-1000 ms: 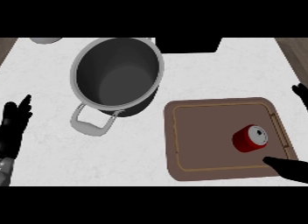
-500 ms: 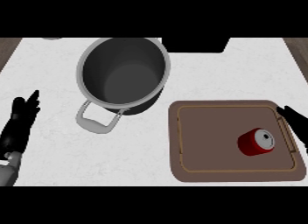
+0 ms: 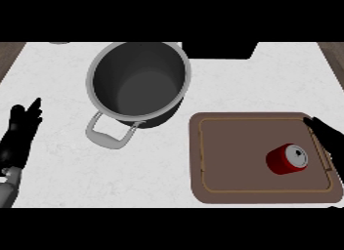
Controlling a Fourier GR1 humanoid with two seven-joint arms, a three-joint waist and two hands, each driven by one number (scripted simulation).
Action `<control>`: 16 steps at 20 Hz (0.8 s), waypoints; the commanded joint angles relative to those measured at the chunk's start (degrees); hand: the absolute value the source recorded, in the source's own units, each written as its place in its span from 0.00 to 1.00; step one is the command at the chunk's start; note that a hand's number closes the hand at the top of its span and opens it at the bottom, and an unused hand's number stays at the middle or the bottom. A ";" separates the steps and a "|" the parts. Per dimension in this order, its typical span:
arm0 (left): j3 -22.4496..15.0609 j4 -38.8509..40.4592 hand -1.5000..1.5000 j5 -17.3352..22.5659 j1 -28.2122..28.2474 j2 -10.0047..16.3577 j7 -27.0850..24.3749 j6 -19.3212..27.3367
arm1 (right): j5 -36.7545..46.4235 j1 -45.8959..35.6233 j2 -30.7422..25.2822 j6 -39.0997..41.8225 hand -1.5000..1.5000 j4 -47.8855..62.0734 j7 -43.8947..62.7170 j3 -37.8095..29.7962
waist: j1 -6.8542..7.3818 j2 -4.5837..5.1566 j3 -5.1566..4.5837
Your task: Pick the can from the tray and place it in the pot
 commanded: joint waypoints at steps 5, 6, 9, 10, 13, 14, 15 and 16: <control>0.64 1.31 0.50 -1.67 1.00 -2.11 -1.06 -0.08 | 5.68 -1.89 5.87 1.63 0.00 10.24 4.97 4.30 | 0.27 0.15 0.08; 1.15 0.42 0.50 -1.90 0.83 -1.32 -1.11 -0.62 | 1.01 -3.32 4.25 5.31 0.00 6.77 8.90 1.13 | -0.03 0.01 0.05; 2.48 0.46 0.50 -1.42 1.32 -1.36 -0.86 -2.54 | 4.15 -1.96 7.22 4.12 0.00 9.59 4.96 1.74 | -0.27 -0.02 0.10; 0.99 -2.63 0.50 -2.49 1.58 -2.08 2.82 -1.10 | 6.98 -1.63 8.06 2.92 0.00 11.67 3.38 2.69 | -0.15 -0.04 0.13; 1.48 4.55 0.50 -4.65 -2.89 -5.30 -0.02 -0.49 | 9.96 -0.22 9.36 2.80 0.00 14.73 -2.27 2.21 | -0.81 0.07 0.12; 2.93 -4.01 0.50 -2.97 3.51 -1.24 1.96 -2.79 | 11.02 3.16 8.64 1.13 0.00 14.94 -5.07 0.53 | -0.36 -0.12 0.16; 2.32 -4.60 0.50 -3.92 4.77 -2.66 0.62 -2.31 | 10.78 -0.49 10.23 4.32 0.00 15.78 -2.34 0.56 | -0.13 -0.08 0.13; 5.35 -2.35 0.50 -1.76 2.00 -0.74 1.95 -5.05 | 10.94 -0.93 10.32 5.37 0.00 16.60 -3.05 0.16 | -0.27 -0.03 0.13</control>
